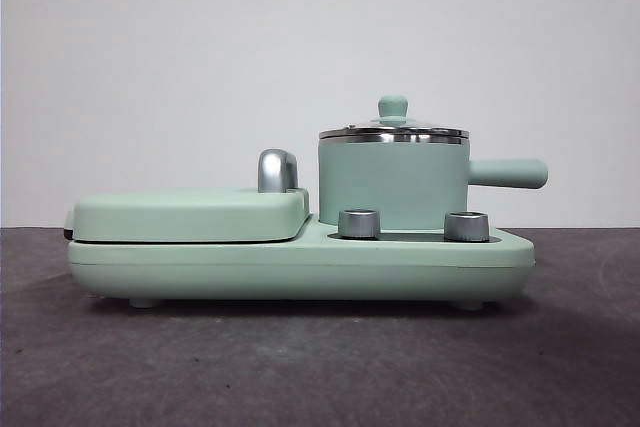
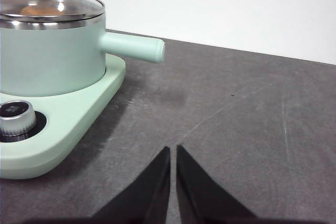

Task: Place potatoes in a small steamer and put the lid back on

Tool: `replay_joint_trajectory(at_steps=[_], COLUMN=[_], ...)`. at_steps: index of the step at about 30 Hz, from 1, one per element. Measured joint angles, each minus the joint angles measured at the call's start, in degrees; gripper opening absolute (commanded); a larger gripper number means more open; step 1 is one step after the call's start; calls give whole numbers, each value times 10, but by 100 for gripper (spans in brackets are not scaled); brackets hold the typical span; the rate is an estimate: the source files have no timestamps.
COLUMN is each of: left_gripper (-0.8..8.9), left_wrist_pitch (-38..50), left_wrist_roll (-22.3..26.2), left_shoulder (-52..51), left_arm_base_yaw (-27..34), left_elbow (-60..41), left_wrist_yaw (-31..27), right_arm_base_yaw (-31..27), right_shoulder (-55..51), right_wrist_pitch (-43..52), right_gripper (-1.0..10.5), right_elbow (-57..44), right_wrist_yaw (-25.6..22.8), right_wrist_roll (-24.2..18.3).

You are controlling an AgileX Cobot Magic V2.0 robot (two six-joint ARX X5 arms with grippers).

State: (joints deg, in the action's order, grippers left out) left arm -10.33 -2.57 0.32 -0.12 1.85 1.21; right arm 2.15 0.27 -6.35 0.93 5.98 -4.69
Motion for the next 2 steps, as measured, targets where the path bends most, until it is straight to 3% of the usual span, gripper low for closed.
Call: replay_joint_trajectory(at_steps=[2], left_gripper=[6], left_wrist_pitch=[0], left_wrist_roll=[0], left_shoulder=[0], left_arm_base_yaw=[0], left_elbow=[0], left_wrist_yaw=[0], right_arm_base_yaw=[0], right_shoulder=[0], right_wrist_pitch=[0], right_gripper=[17], right_elbow=[0], right_wrist_yaw=[0], right_wrist_roll=[0])
